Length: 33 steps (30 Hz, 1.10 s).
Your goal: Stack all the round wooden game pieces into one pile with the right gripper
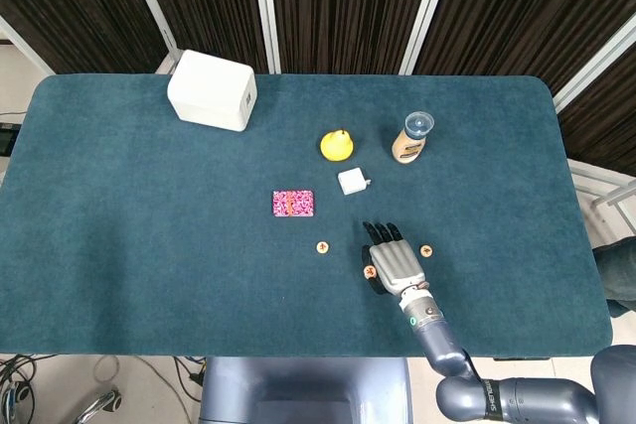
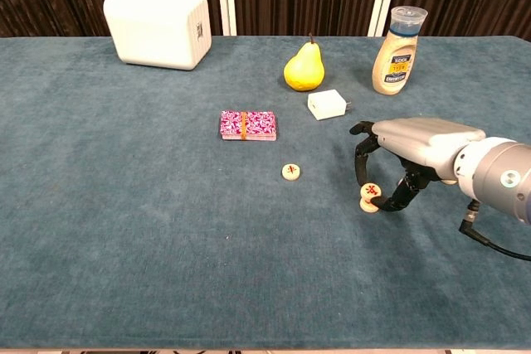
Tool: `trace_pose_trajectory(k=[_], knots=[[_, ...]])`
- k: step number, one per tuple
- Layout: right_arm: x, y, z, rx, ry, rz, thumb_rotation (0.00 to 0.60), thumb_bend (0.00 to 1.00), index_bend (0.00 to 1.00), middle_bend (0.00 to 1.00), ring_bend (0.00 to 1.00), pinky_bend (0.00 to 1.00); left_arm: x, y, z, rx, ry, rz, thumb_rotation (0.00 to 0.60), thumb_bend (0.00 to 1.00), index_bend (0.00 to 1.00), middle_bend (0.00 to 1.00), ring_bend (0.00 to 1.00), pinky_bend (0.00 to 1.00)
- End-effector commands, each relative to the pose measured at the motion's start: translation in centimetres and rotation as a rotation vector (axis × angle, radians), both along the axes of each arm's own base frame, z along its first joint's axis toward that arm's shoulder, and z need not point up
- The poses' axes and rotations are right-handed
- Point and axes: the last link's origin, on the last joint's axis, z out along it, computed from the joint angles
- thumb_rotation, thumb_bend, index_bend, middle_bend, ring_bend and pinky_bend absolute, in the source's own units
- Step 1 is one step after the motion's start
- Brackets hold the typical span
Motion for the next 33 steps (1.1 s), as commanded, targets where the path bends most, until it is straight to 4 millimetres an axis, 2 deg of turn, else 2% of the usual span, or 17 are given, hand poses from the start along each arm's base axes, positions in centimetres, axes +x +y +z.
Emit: trace_pose_trajectory(k=[1, 11, 33], knots=[[0.03, -0.12, -0.12, -0.004, -0.005, -0.003, 0.600, 0.40, 0.51, 0.00, 0.00, 0.00, 0.00, 0.02, -0.02, -0.001, 0.000, -0.001, 0.600, 0.09, 0.00, 0.00, 0.00, 0.05], [-0.45, -0.24, -0.64, 0.004, 0.016, -0.018, 0.600, 0.40, 0.51, 0.00, 0.00, 0.00, -0.02, 0.02, 0.06, 0.003, 0.000, -0.003, 0.600, 0.09, 0.00, 0.00, 0.00, 0.05], [-0.64, -0.15, -0.44, 0.011, 0.016, -0.024, 0.600, 0.40, 0.51, 0.00, 0.00, 0.00, -0.02, 0.06, -0.07, -0.002, 0.004, 0.000, 0.600, 0.09, 0.00, 0.00, 0.00, 0.05]])
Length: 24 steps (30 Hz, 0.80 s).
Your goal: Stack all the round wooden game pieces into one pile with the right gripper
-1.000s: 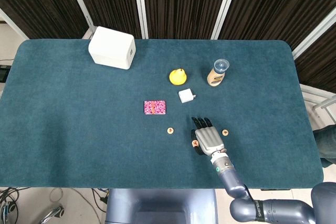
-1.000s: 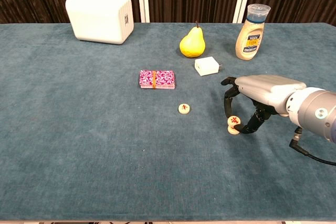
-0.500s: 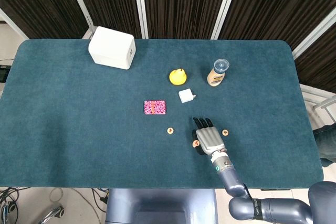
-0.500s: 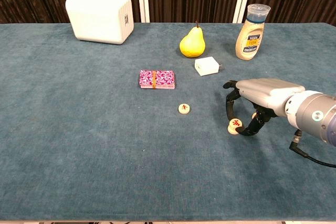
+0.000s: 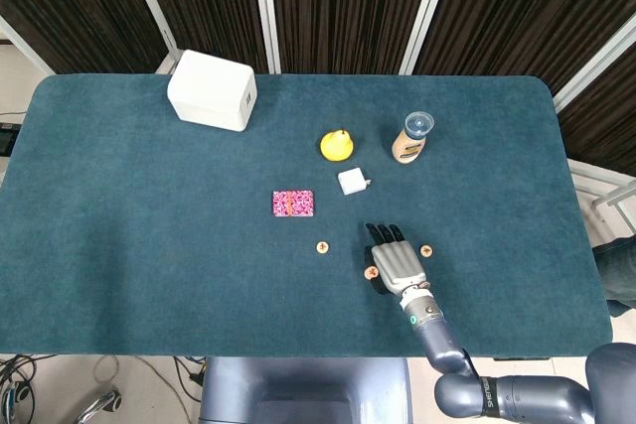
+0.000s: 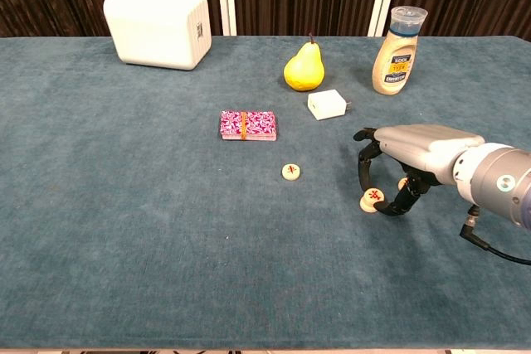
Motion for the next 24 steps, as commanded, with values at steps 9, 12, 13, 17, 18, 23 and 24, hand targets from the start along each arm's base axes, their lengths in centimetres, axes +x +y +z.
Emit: trace_pose_trajectory(k=[9, 12, 13, 17, 18, 23, 24], knots=[[-0.01, 0.10, -0.02, 0.008, -0.005, -0.006, 0.600, 0.40, 0.48, 0.00, 0.00, 0.00, -0.03, -0.01, 0.09, 0.005, -0.001, 0.002, 0.600, 0.09, 0.00, 0.00, 0.00, 0.05], [0.06, 0.13, -0.06, 0.008, -0.007, -0.005, 0.600, 0.40, 0.48, 0.00, 0.00, 0.00, -0.02, -0.03, 0.08, 0.004, -0.001, 0.001, 0.600, 0.09, 0.00, 0.00, 0.00, 0.05], [0.09, 0.14, -0.08, 0.009, -0.009, -0.005, 0.600, 0.40, 0.48, 0.00, 0.00, 0.00, -0.02, -0.02, 0.08, 0.004, -0.001, 0.001, 0.600, 0.09, 0.00, 0.00, 0.00, 0.05], [0.18, 0.16, -0.14, 0.010, -0.012, -0.004, 0.600, 0.40, 0.47, 0.00, 0.00, 0.00, -0.04, -0.03, 0.10, 0.006, -0.002, 0.002, 0.600, 0.09, 0.00, 0.00, 0.00, 0.05], [0.20, 0.16, -0.13, 0.010, -0.012, -0.004, 0.600, 0.40, 0.47, 0.00, 0.00, 0.00, -0.05, -0.03, 0.10, 0.006, -0.002, 0.003, 0.600, 0.09, 0.00, 0.00, 0.00, 0.05], [0.17, 0.15, -0.25, 0.011, -0.009, -0.005, 0.600, 0.40, 0.46, 0.00, 0.00, 0.00, -0.05, 0.00, 0.07, 0.005, -0.001, 0.004, 0.600, 0.09, 0.00, 0.00, 0.00, 0.05], [0.16, 0.13, -0.27, 0.011, -0.009, -0.006, 0.600, 0.40, 0.46, 0.00, 0.00, 0.00, -0.06, -0.01, 0.08, 0.005, -0.001, 0.005, 0.600, 0.09, 0.00, 0.00, 0.00, 0.05]])
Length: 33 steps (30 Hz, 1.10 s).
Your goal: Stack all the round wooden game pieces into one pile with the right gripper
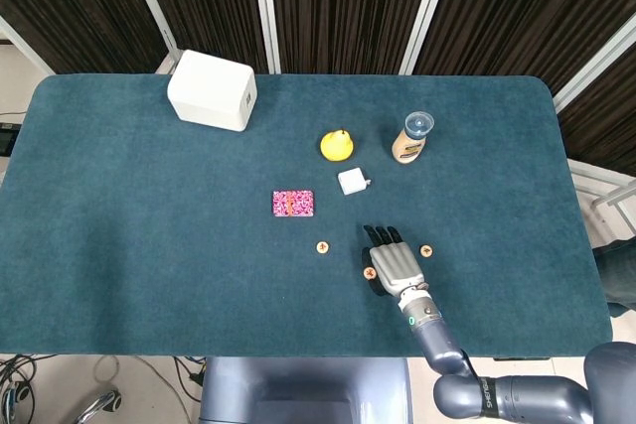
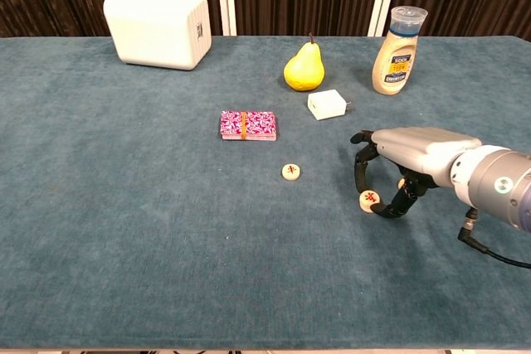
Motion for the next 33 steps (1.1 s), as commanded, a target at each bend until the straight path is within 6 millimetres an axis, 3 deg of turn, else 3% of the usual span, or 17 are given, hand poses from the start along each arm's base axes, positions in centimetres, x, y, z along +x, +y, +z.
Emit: trace_pose_trajectory(k=[1, 15, 22, 33], knots=[[0.0, 0.0, 0.0, 0.000, 0.000, -0.002, 0.600, 0.40, 0.46, 0.00, 0.00, 0.00, 0.0, 0.0, 0.0, 0.001, 0.000, 0.001, 0.600, 0.09, 0.00, 0.00, 0.00, 0.05], [1.0, 0.2, 0.3, -0.004, -0.015, 0.023, 0.600, 0.40, 0.45, 0.00, 0.00, 0.00, 0.0, 0.0, 0.1, 0.005, -0.002, 0.004, 0.600, 0.09, 0.00, 0.00, 0.00, 0.05], [2.8, -0.1, -0.3, -0.009, -0.013, 0.056, 0.600, 0.40, 0.36, 0.00, 0.00, 0.00, -0.1, 0.0, 0.2, 0.006, -0.009, 0.006, 0.600, 0.09, 0.00, 0.00, 0.00, 0.05], [6.5, -1.9, -1.8, -0.051, 0.012, 0.073, 0.600, 0.40, 0.34, 0.00, 0.00, 0.00, -0.5, 0.1, 0.4, 0.005, -0.025, 0.009, 0.600, 0.09, 0.00, 0.00, 0.00, 0.05]])
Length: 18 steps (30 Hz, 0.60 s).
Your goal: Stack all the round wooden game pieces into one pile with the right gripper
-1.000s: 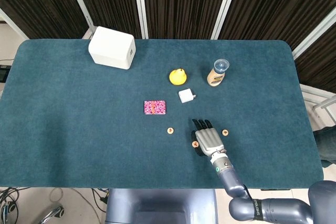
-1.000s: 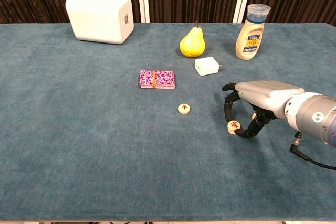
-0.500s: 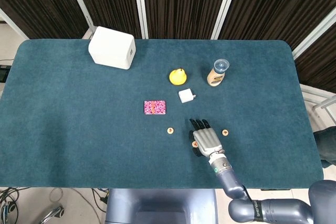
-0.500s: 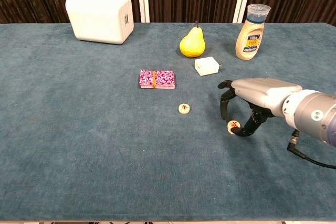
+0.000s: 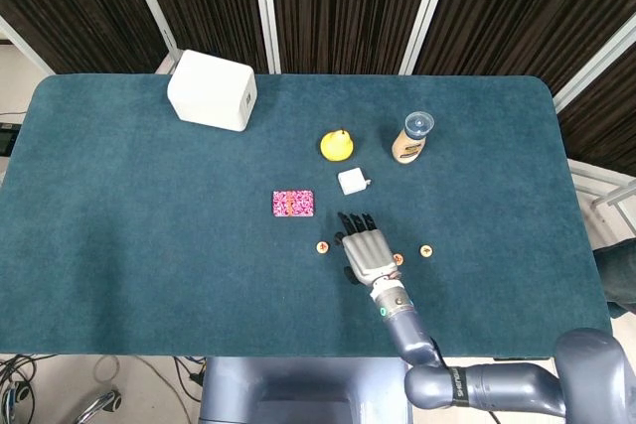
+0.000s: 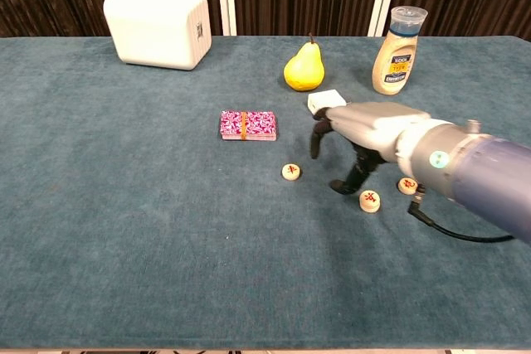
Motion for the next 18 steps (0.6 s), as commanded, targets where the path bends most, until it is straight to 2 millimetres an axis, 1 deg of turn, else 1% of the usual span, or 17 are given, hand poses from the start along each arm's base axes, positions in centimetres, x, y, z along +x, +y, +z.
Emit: trace_pose_trajectory(k=[1, 9, 15, 18], knots=[[1.0, -0.3, -0.5, -0.008, 0.007, 0.003, 0.600, 0.40, 0.34, 0.00, 0.00, 0.00, 0.0, 0.0, 0.0, -0.001, -0.002, 0.001, 0.600, 0.09, 0.00, 0.00, 0.00, 0.05], [3.2, -0.7, -2.7, -0.030, 0.051, 0.011, 0.600, 0.40, 0.34, 0.00, 0.00, 0.00, -0.2, 0.1, 0.1, -0.002, -0.014, 0.004, 0.600, 0.09, 0.00, 0.00, 0.00, 0.05], [4.1, -1.4, -3.7, -0.036, 0.059, 0.002, 0.600, 0.40, 0.35, 0.00, 0.00, 0.00, -0.3, 0.1, 0.3, 0.001, -0.022, 0.004, 0.600, 0.09, 0.00, 0.00, 0.00, 0.05], [4.3, -1.8, -4.0, -0.041, 0.066, -0.005, 0.600, 0.40, 0.38, 0.00, 0.00, 0.00, -0.4, 0.1, 0.3, 0.001, -0.025, 0.005, 0.600, 0.09, 0.00, 0.00, 0.00, 0.05]])
